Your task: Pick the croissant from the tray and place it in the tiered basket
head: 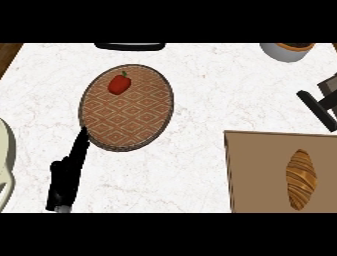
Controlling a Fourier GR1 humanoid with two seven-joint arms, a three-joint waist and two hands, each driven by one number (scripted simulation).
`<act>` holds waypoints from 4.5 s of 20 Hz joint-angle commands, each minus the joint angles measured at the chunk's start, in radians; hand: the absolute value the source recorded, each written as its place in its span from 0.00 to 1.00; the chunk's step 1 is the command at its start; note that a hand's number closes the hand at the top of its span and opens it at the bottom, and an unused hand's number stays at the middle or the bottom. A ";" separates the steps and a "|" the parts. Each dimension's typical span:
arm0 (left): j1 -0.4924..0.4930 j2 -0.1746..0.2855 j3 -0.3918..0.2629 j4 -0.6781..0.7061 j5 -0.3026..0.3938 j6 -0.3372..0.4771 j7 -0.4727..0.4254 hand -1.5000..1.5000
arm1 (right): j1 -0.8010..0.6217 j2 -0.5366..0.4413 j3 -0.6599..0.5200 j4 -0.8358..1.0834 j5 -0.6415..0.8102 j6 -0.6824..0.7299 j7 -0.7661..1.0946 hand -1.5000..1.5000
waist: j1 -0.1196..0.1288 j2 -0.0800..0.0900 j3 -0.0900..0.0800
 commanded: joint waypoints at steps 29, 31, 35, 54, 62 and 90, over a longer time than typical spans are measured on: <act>-0.014 -0.030 0.031 0.082 -0.015 -0.010 -0.027 0.50 | -0.656 0.382 0.122 0.504 0.188 0.587 0.394 0.00 | -0.027 -0.010 0.004; 0.011 -0.036 0.027 0.044 -0.030 0.016 -0.034 0.50 | -0.635 0.410 0.124 0.491 0.215 0.593 0.394 0.00 | -0.033 -0.015 0.004; 0.039 -0.024 0.025 0.030 -0.020 -0.012 -0.029 0.50 | -0.682 0.452 0.096 0.539 0.219 0.619 0.394 0.00 | -0.030 -0.016 0.005; 0.078 -0.052 0.028 -0.005 -0.038 -0.018 -0.050 0.50 | -0.664 0.584 -0.062 0.661 0.255 0.672 0.237 0.00 | -0.041 -0.018 0.007; 0.016 -0.040 0.091 0.055 -0.035 -0.047 -0.042 0.50 | -0.680 0.649 -0.068 0.742 0.351 0.622 0.107 1.00 | -0.043 -0.016 0.007; 0.004 -0.053 0.115 0.034 -0.051 -0.051 0.022 0.50 | -1.024 -0.033 -0.758 0.213 -0.122 1.114 0.068 1.00 | -0.072 -0.027 0.004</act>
